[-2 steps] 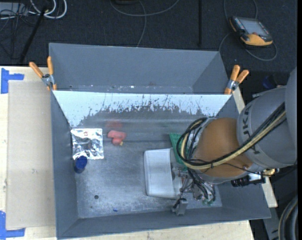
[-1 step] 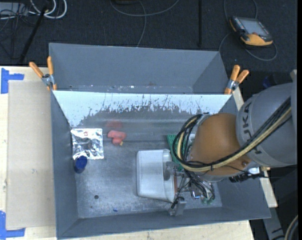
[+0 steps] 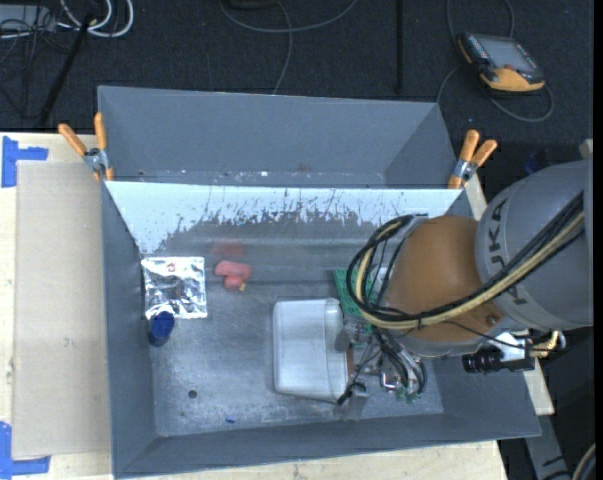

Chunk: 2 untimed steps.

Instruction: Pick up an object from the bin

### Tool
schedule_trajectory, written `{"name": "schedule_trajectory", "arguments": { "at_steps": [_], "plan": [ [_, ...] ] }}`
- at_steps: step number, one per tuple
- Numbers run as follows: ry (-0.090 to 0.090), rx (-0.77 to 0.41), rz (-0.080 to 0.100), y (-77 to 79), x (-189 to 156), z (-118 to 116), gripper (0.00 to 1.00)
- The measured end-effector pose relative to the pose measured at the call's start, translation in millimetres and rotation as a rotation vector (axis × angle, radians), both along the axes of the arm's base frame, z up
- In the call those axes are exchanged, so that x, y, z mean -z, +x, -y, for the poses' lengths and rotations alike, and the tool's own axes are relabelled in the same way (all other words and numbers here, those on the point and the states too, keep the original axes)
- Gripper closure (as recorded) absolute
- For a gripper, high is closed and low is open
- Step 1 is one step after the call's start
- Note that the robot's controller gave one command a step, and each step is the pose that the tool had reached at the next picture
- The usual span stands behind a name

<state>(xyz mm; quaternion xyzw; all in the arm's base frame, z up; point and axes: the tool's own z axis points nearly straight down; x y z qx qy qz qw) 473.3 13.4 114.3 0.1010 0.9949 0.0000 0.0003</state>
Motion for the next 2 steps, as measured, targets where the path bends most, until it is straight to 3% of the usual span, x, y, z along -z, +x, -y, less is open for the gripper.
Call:
{"name": "schedule_trajectory", "arguments": {
  "at_steps": [1,2],
  "plan": [
    [0.000,-0.045,0.008,0.0,45.3,-8.1,0.00],
    [0.000,-0.045,0.012,1.6,44.7,-8.3,0.00]
  ]
}}
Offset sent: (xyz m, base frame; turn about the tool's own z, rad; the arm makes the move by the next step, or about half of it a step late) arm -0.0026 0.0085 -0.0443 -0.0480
